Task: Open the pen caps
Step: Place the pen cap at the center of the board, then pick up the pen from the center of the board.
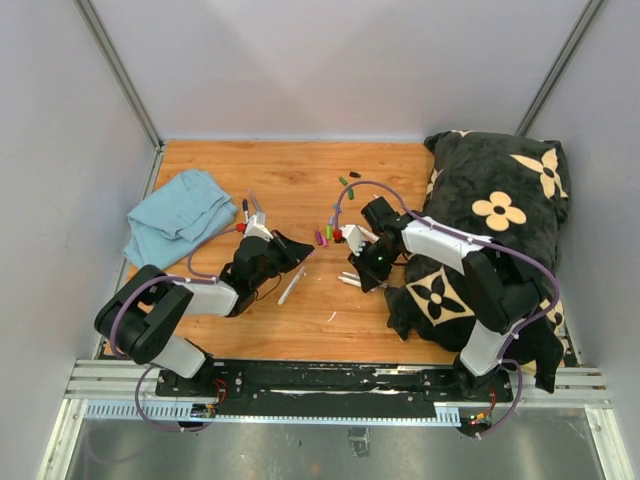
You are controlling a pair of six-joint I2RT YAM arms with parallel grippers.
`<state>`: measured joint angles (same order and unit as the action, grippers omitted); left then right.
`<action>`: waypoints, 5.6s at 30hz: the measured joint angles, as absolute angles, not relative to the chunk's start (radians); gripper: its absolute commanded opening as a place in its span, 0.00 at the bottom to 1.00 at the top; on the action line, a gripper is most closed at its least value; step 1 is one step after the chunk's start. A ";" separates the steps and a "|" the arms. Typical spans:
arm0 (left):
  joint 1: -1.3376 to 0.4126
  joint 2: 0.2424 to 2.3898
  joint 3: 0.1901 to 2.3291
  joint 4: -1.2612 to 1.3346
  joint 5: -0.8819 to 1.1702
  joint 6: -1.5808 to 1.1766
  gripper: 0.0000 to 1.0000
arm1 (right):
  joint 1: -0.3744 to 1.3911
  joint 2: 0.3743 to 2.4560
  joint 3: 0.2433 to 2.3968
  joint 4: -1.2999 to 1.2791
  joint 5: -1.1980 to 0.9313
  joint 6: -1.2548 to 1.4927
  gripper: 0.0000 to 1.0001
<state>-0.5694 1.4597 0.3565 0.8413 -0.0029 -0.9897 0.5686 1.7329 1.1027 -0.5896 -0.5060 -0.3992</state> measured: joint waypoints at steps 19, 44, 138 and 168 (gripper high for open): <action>-0.568 1.720 0.537 0.659 -0.070 -1.011 0.34 | 0.586 1.782 1.121 -0.633 -0.418 -0.412 0.20; -0.566 1.241 0.436 0.541 0.007 -0.715 0.68 | 0.591 1.668 1.155 -0.696 -0.461 -0.467 0.38; -0.745 1.021 0.311 0.233 -0.087 -0.628 0.00 | 0.522 1.365 1.042 -0.481 -0.813 -0.356 0.50; -1.034 1.161 0.213 1.060 -0.323 -0.837 0.00 | 0.463 1.256 0.590 0.733 -0.933 0.680 0.60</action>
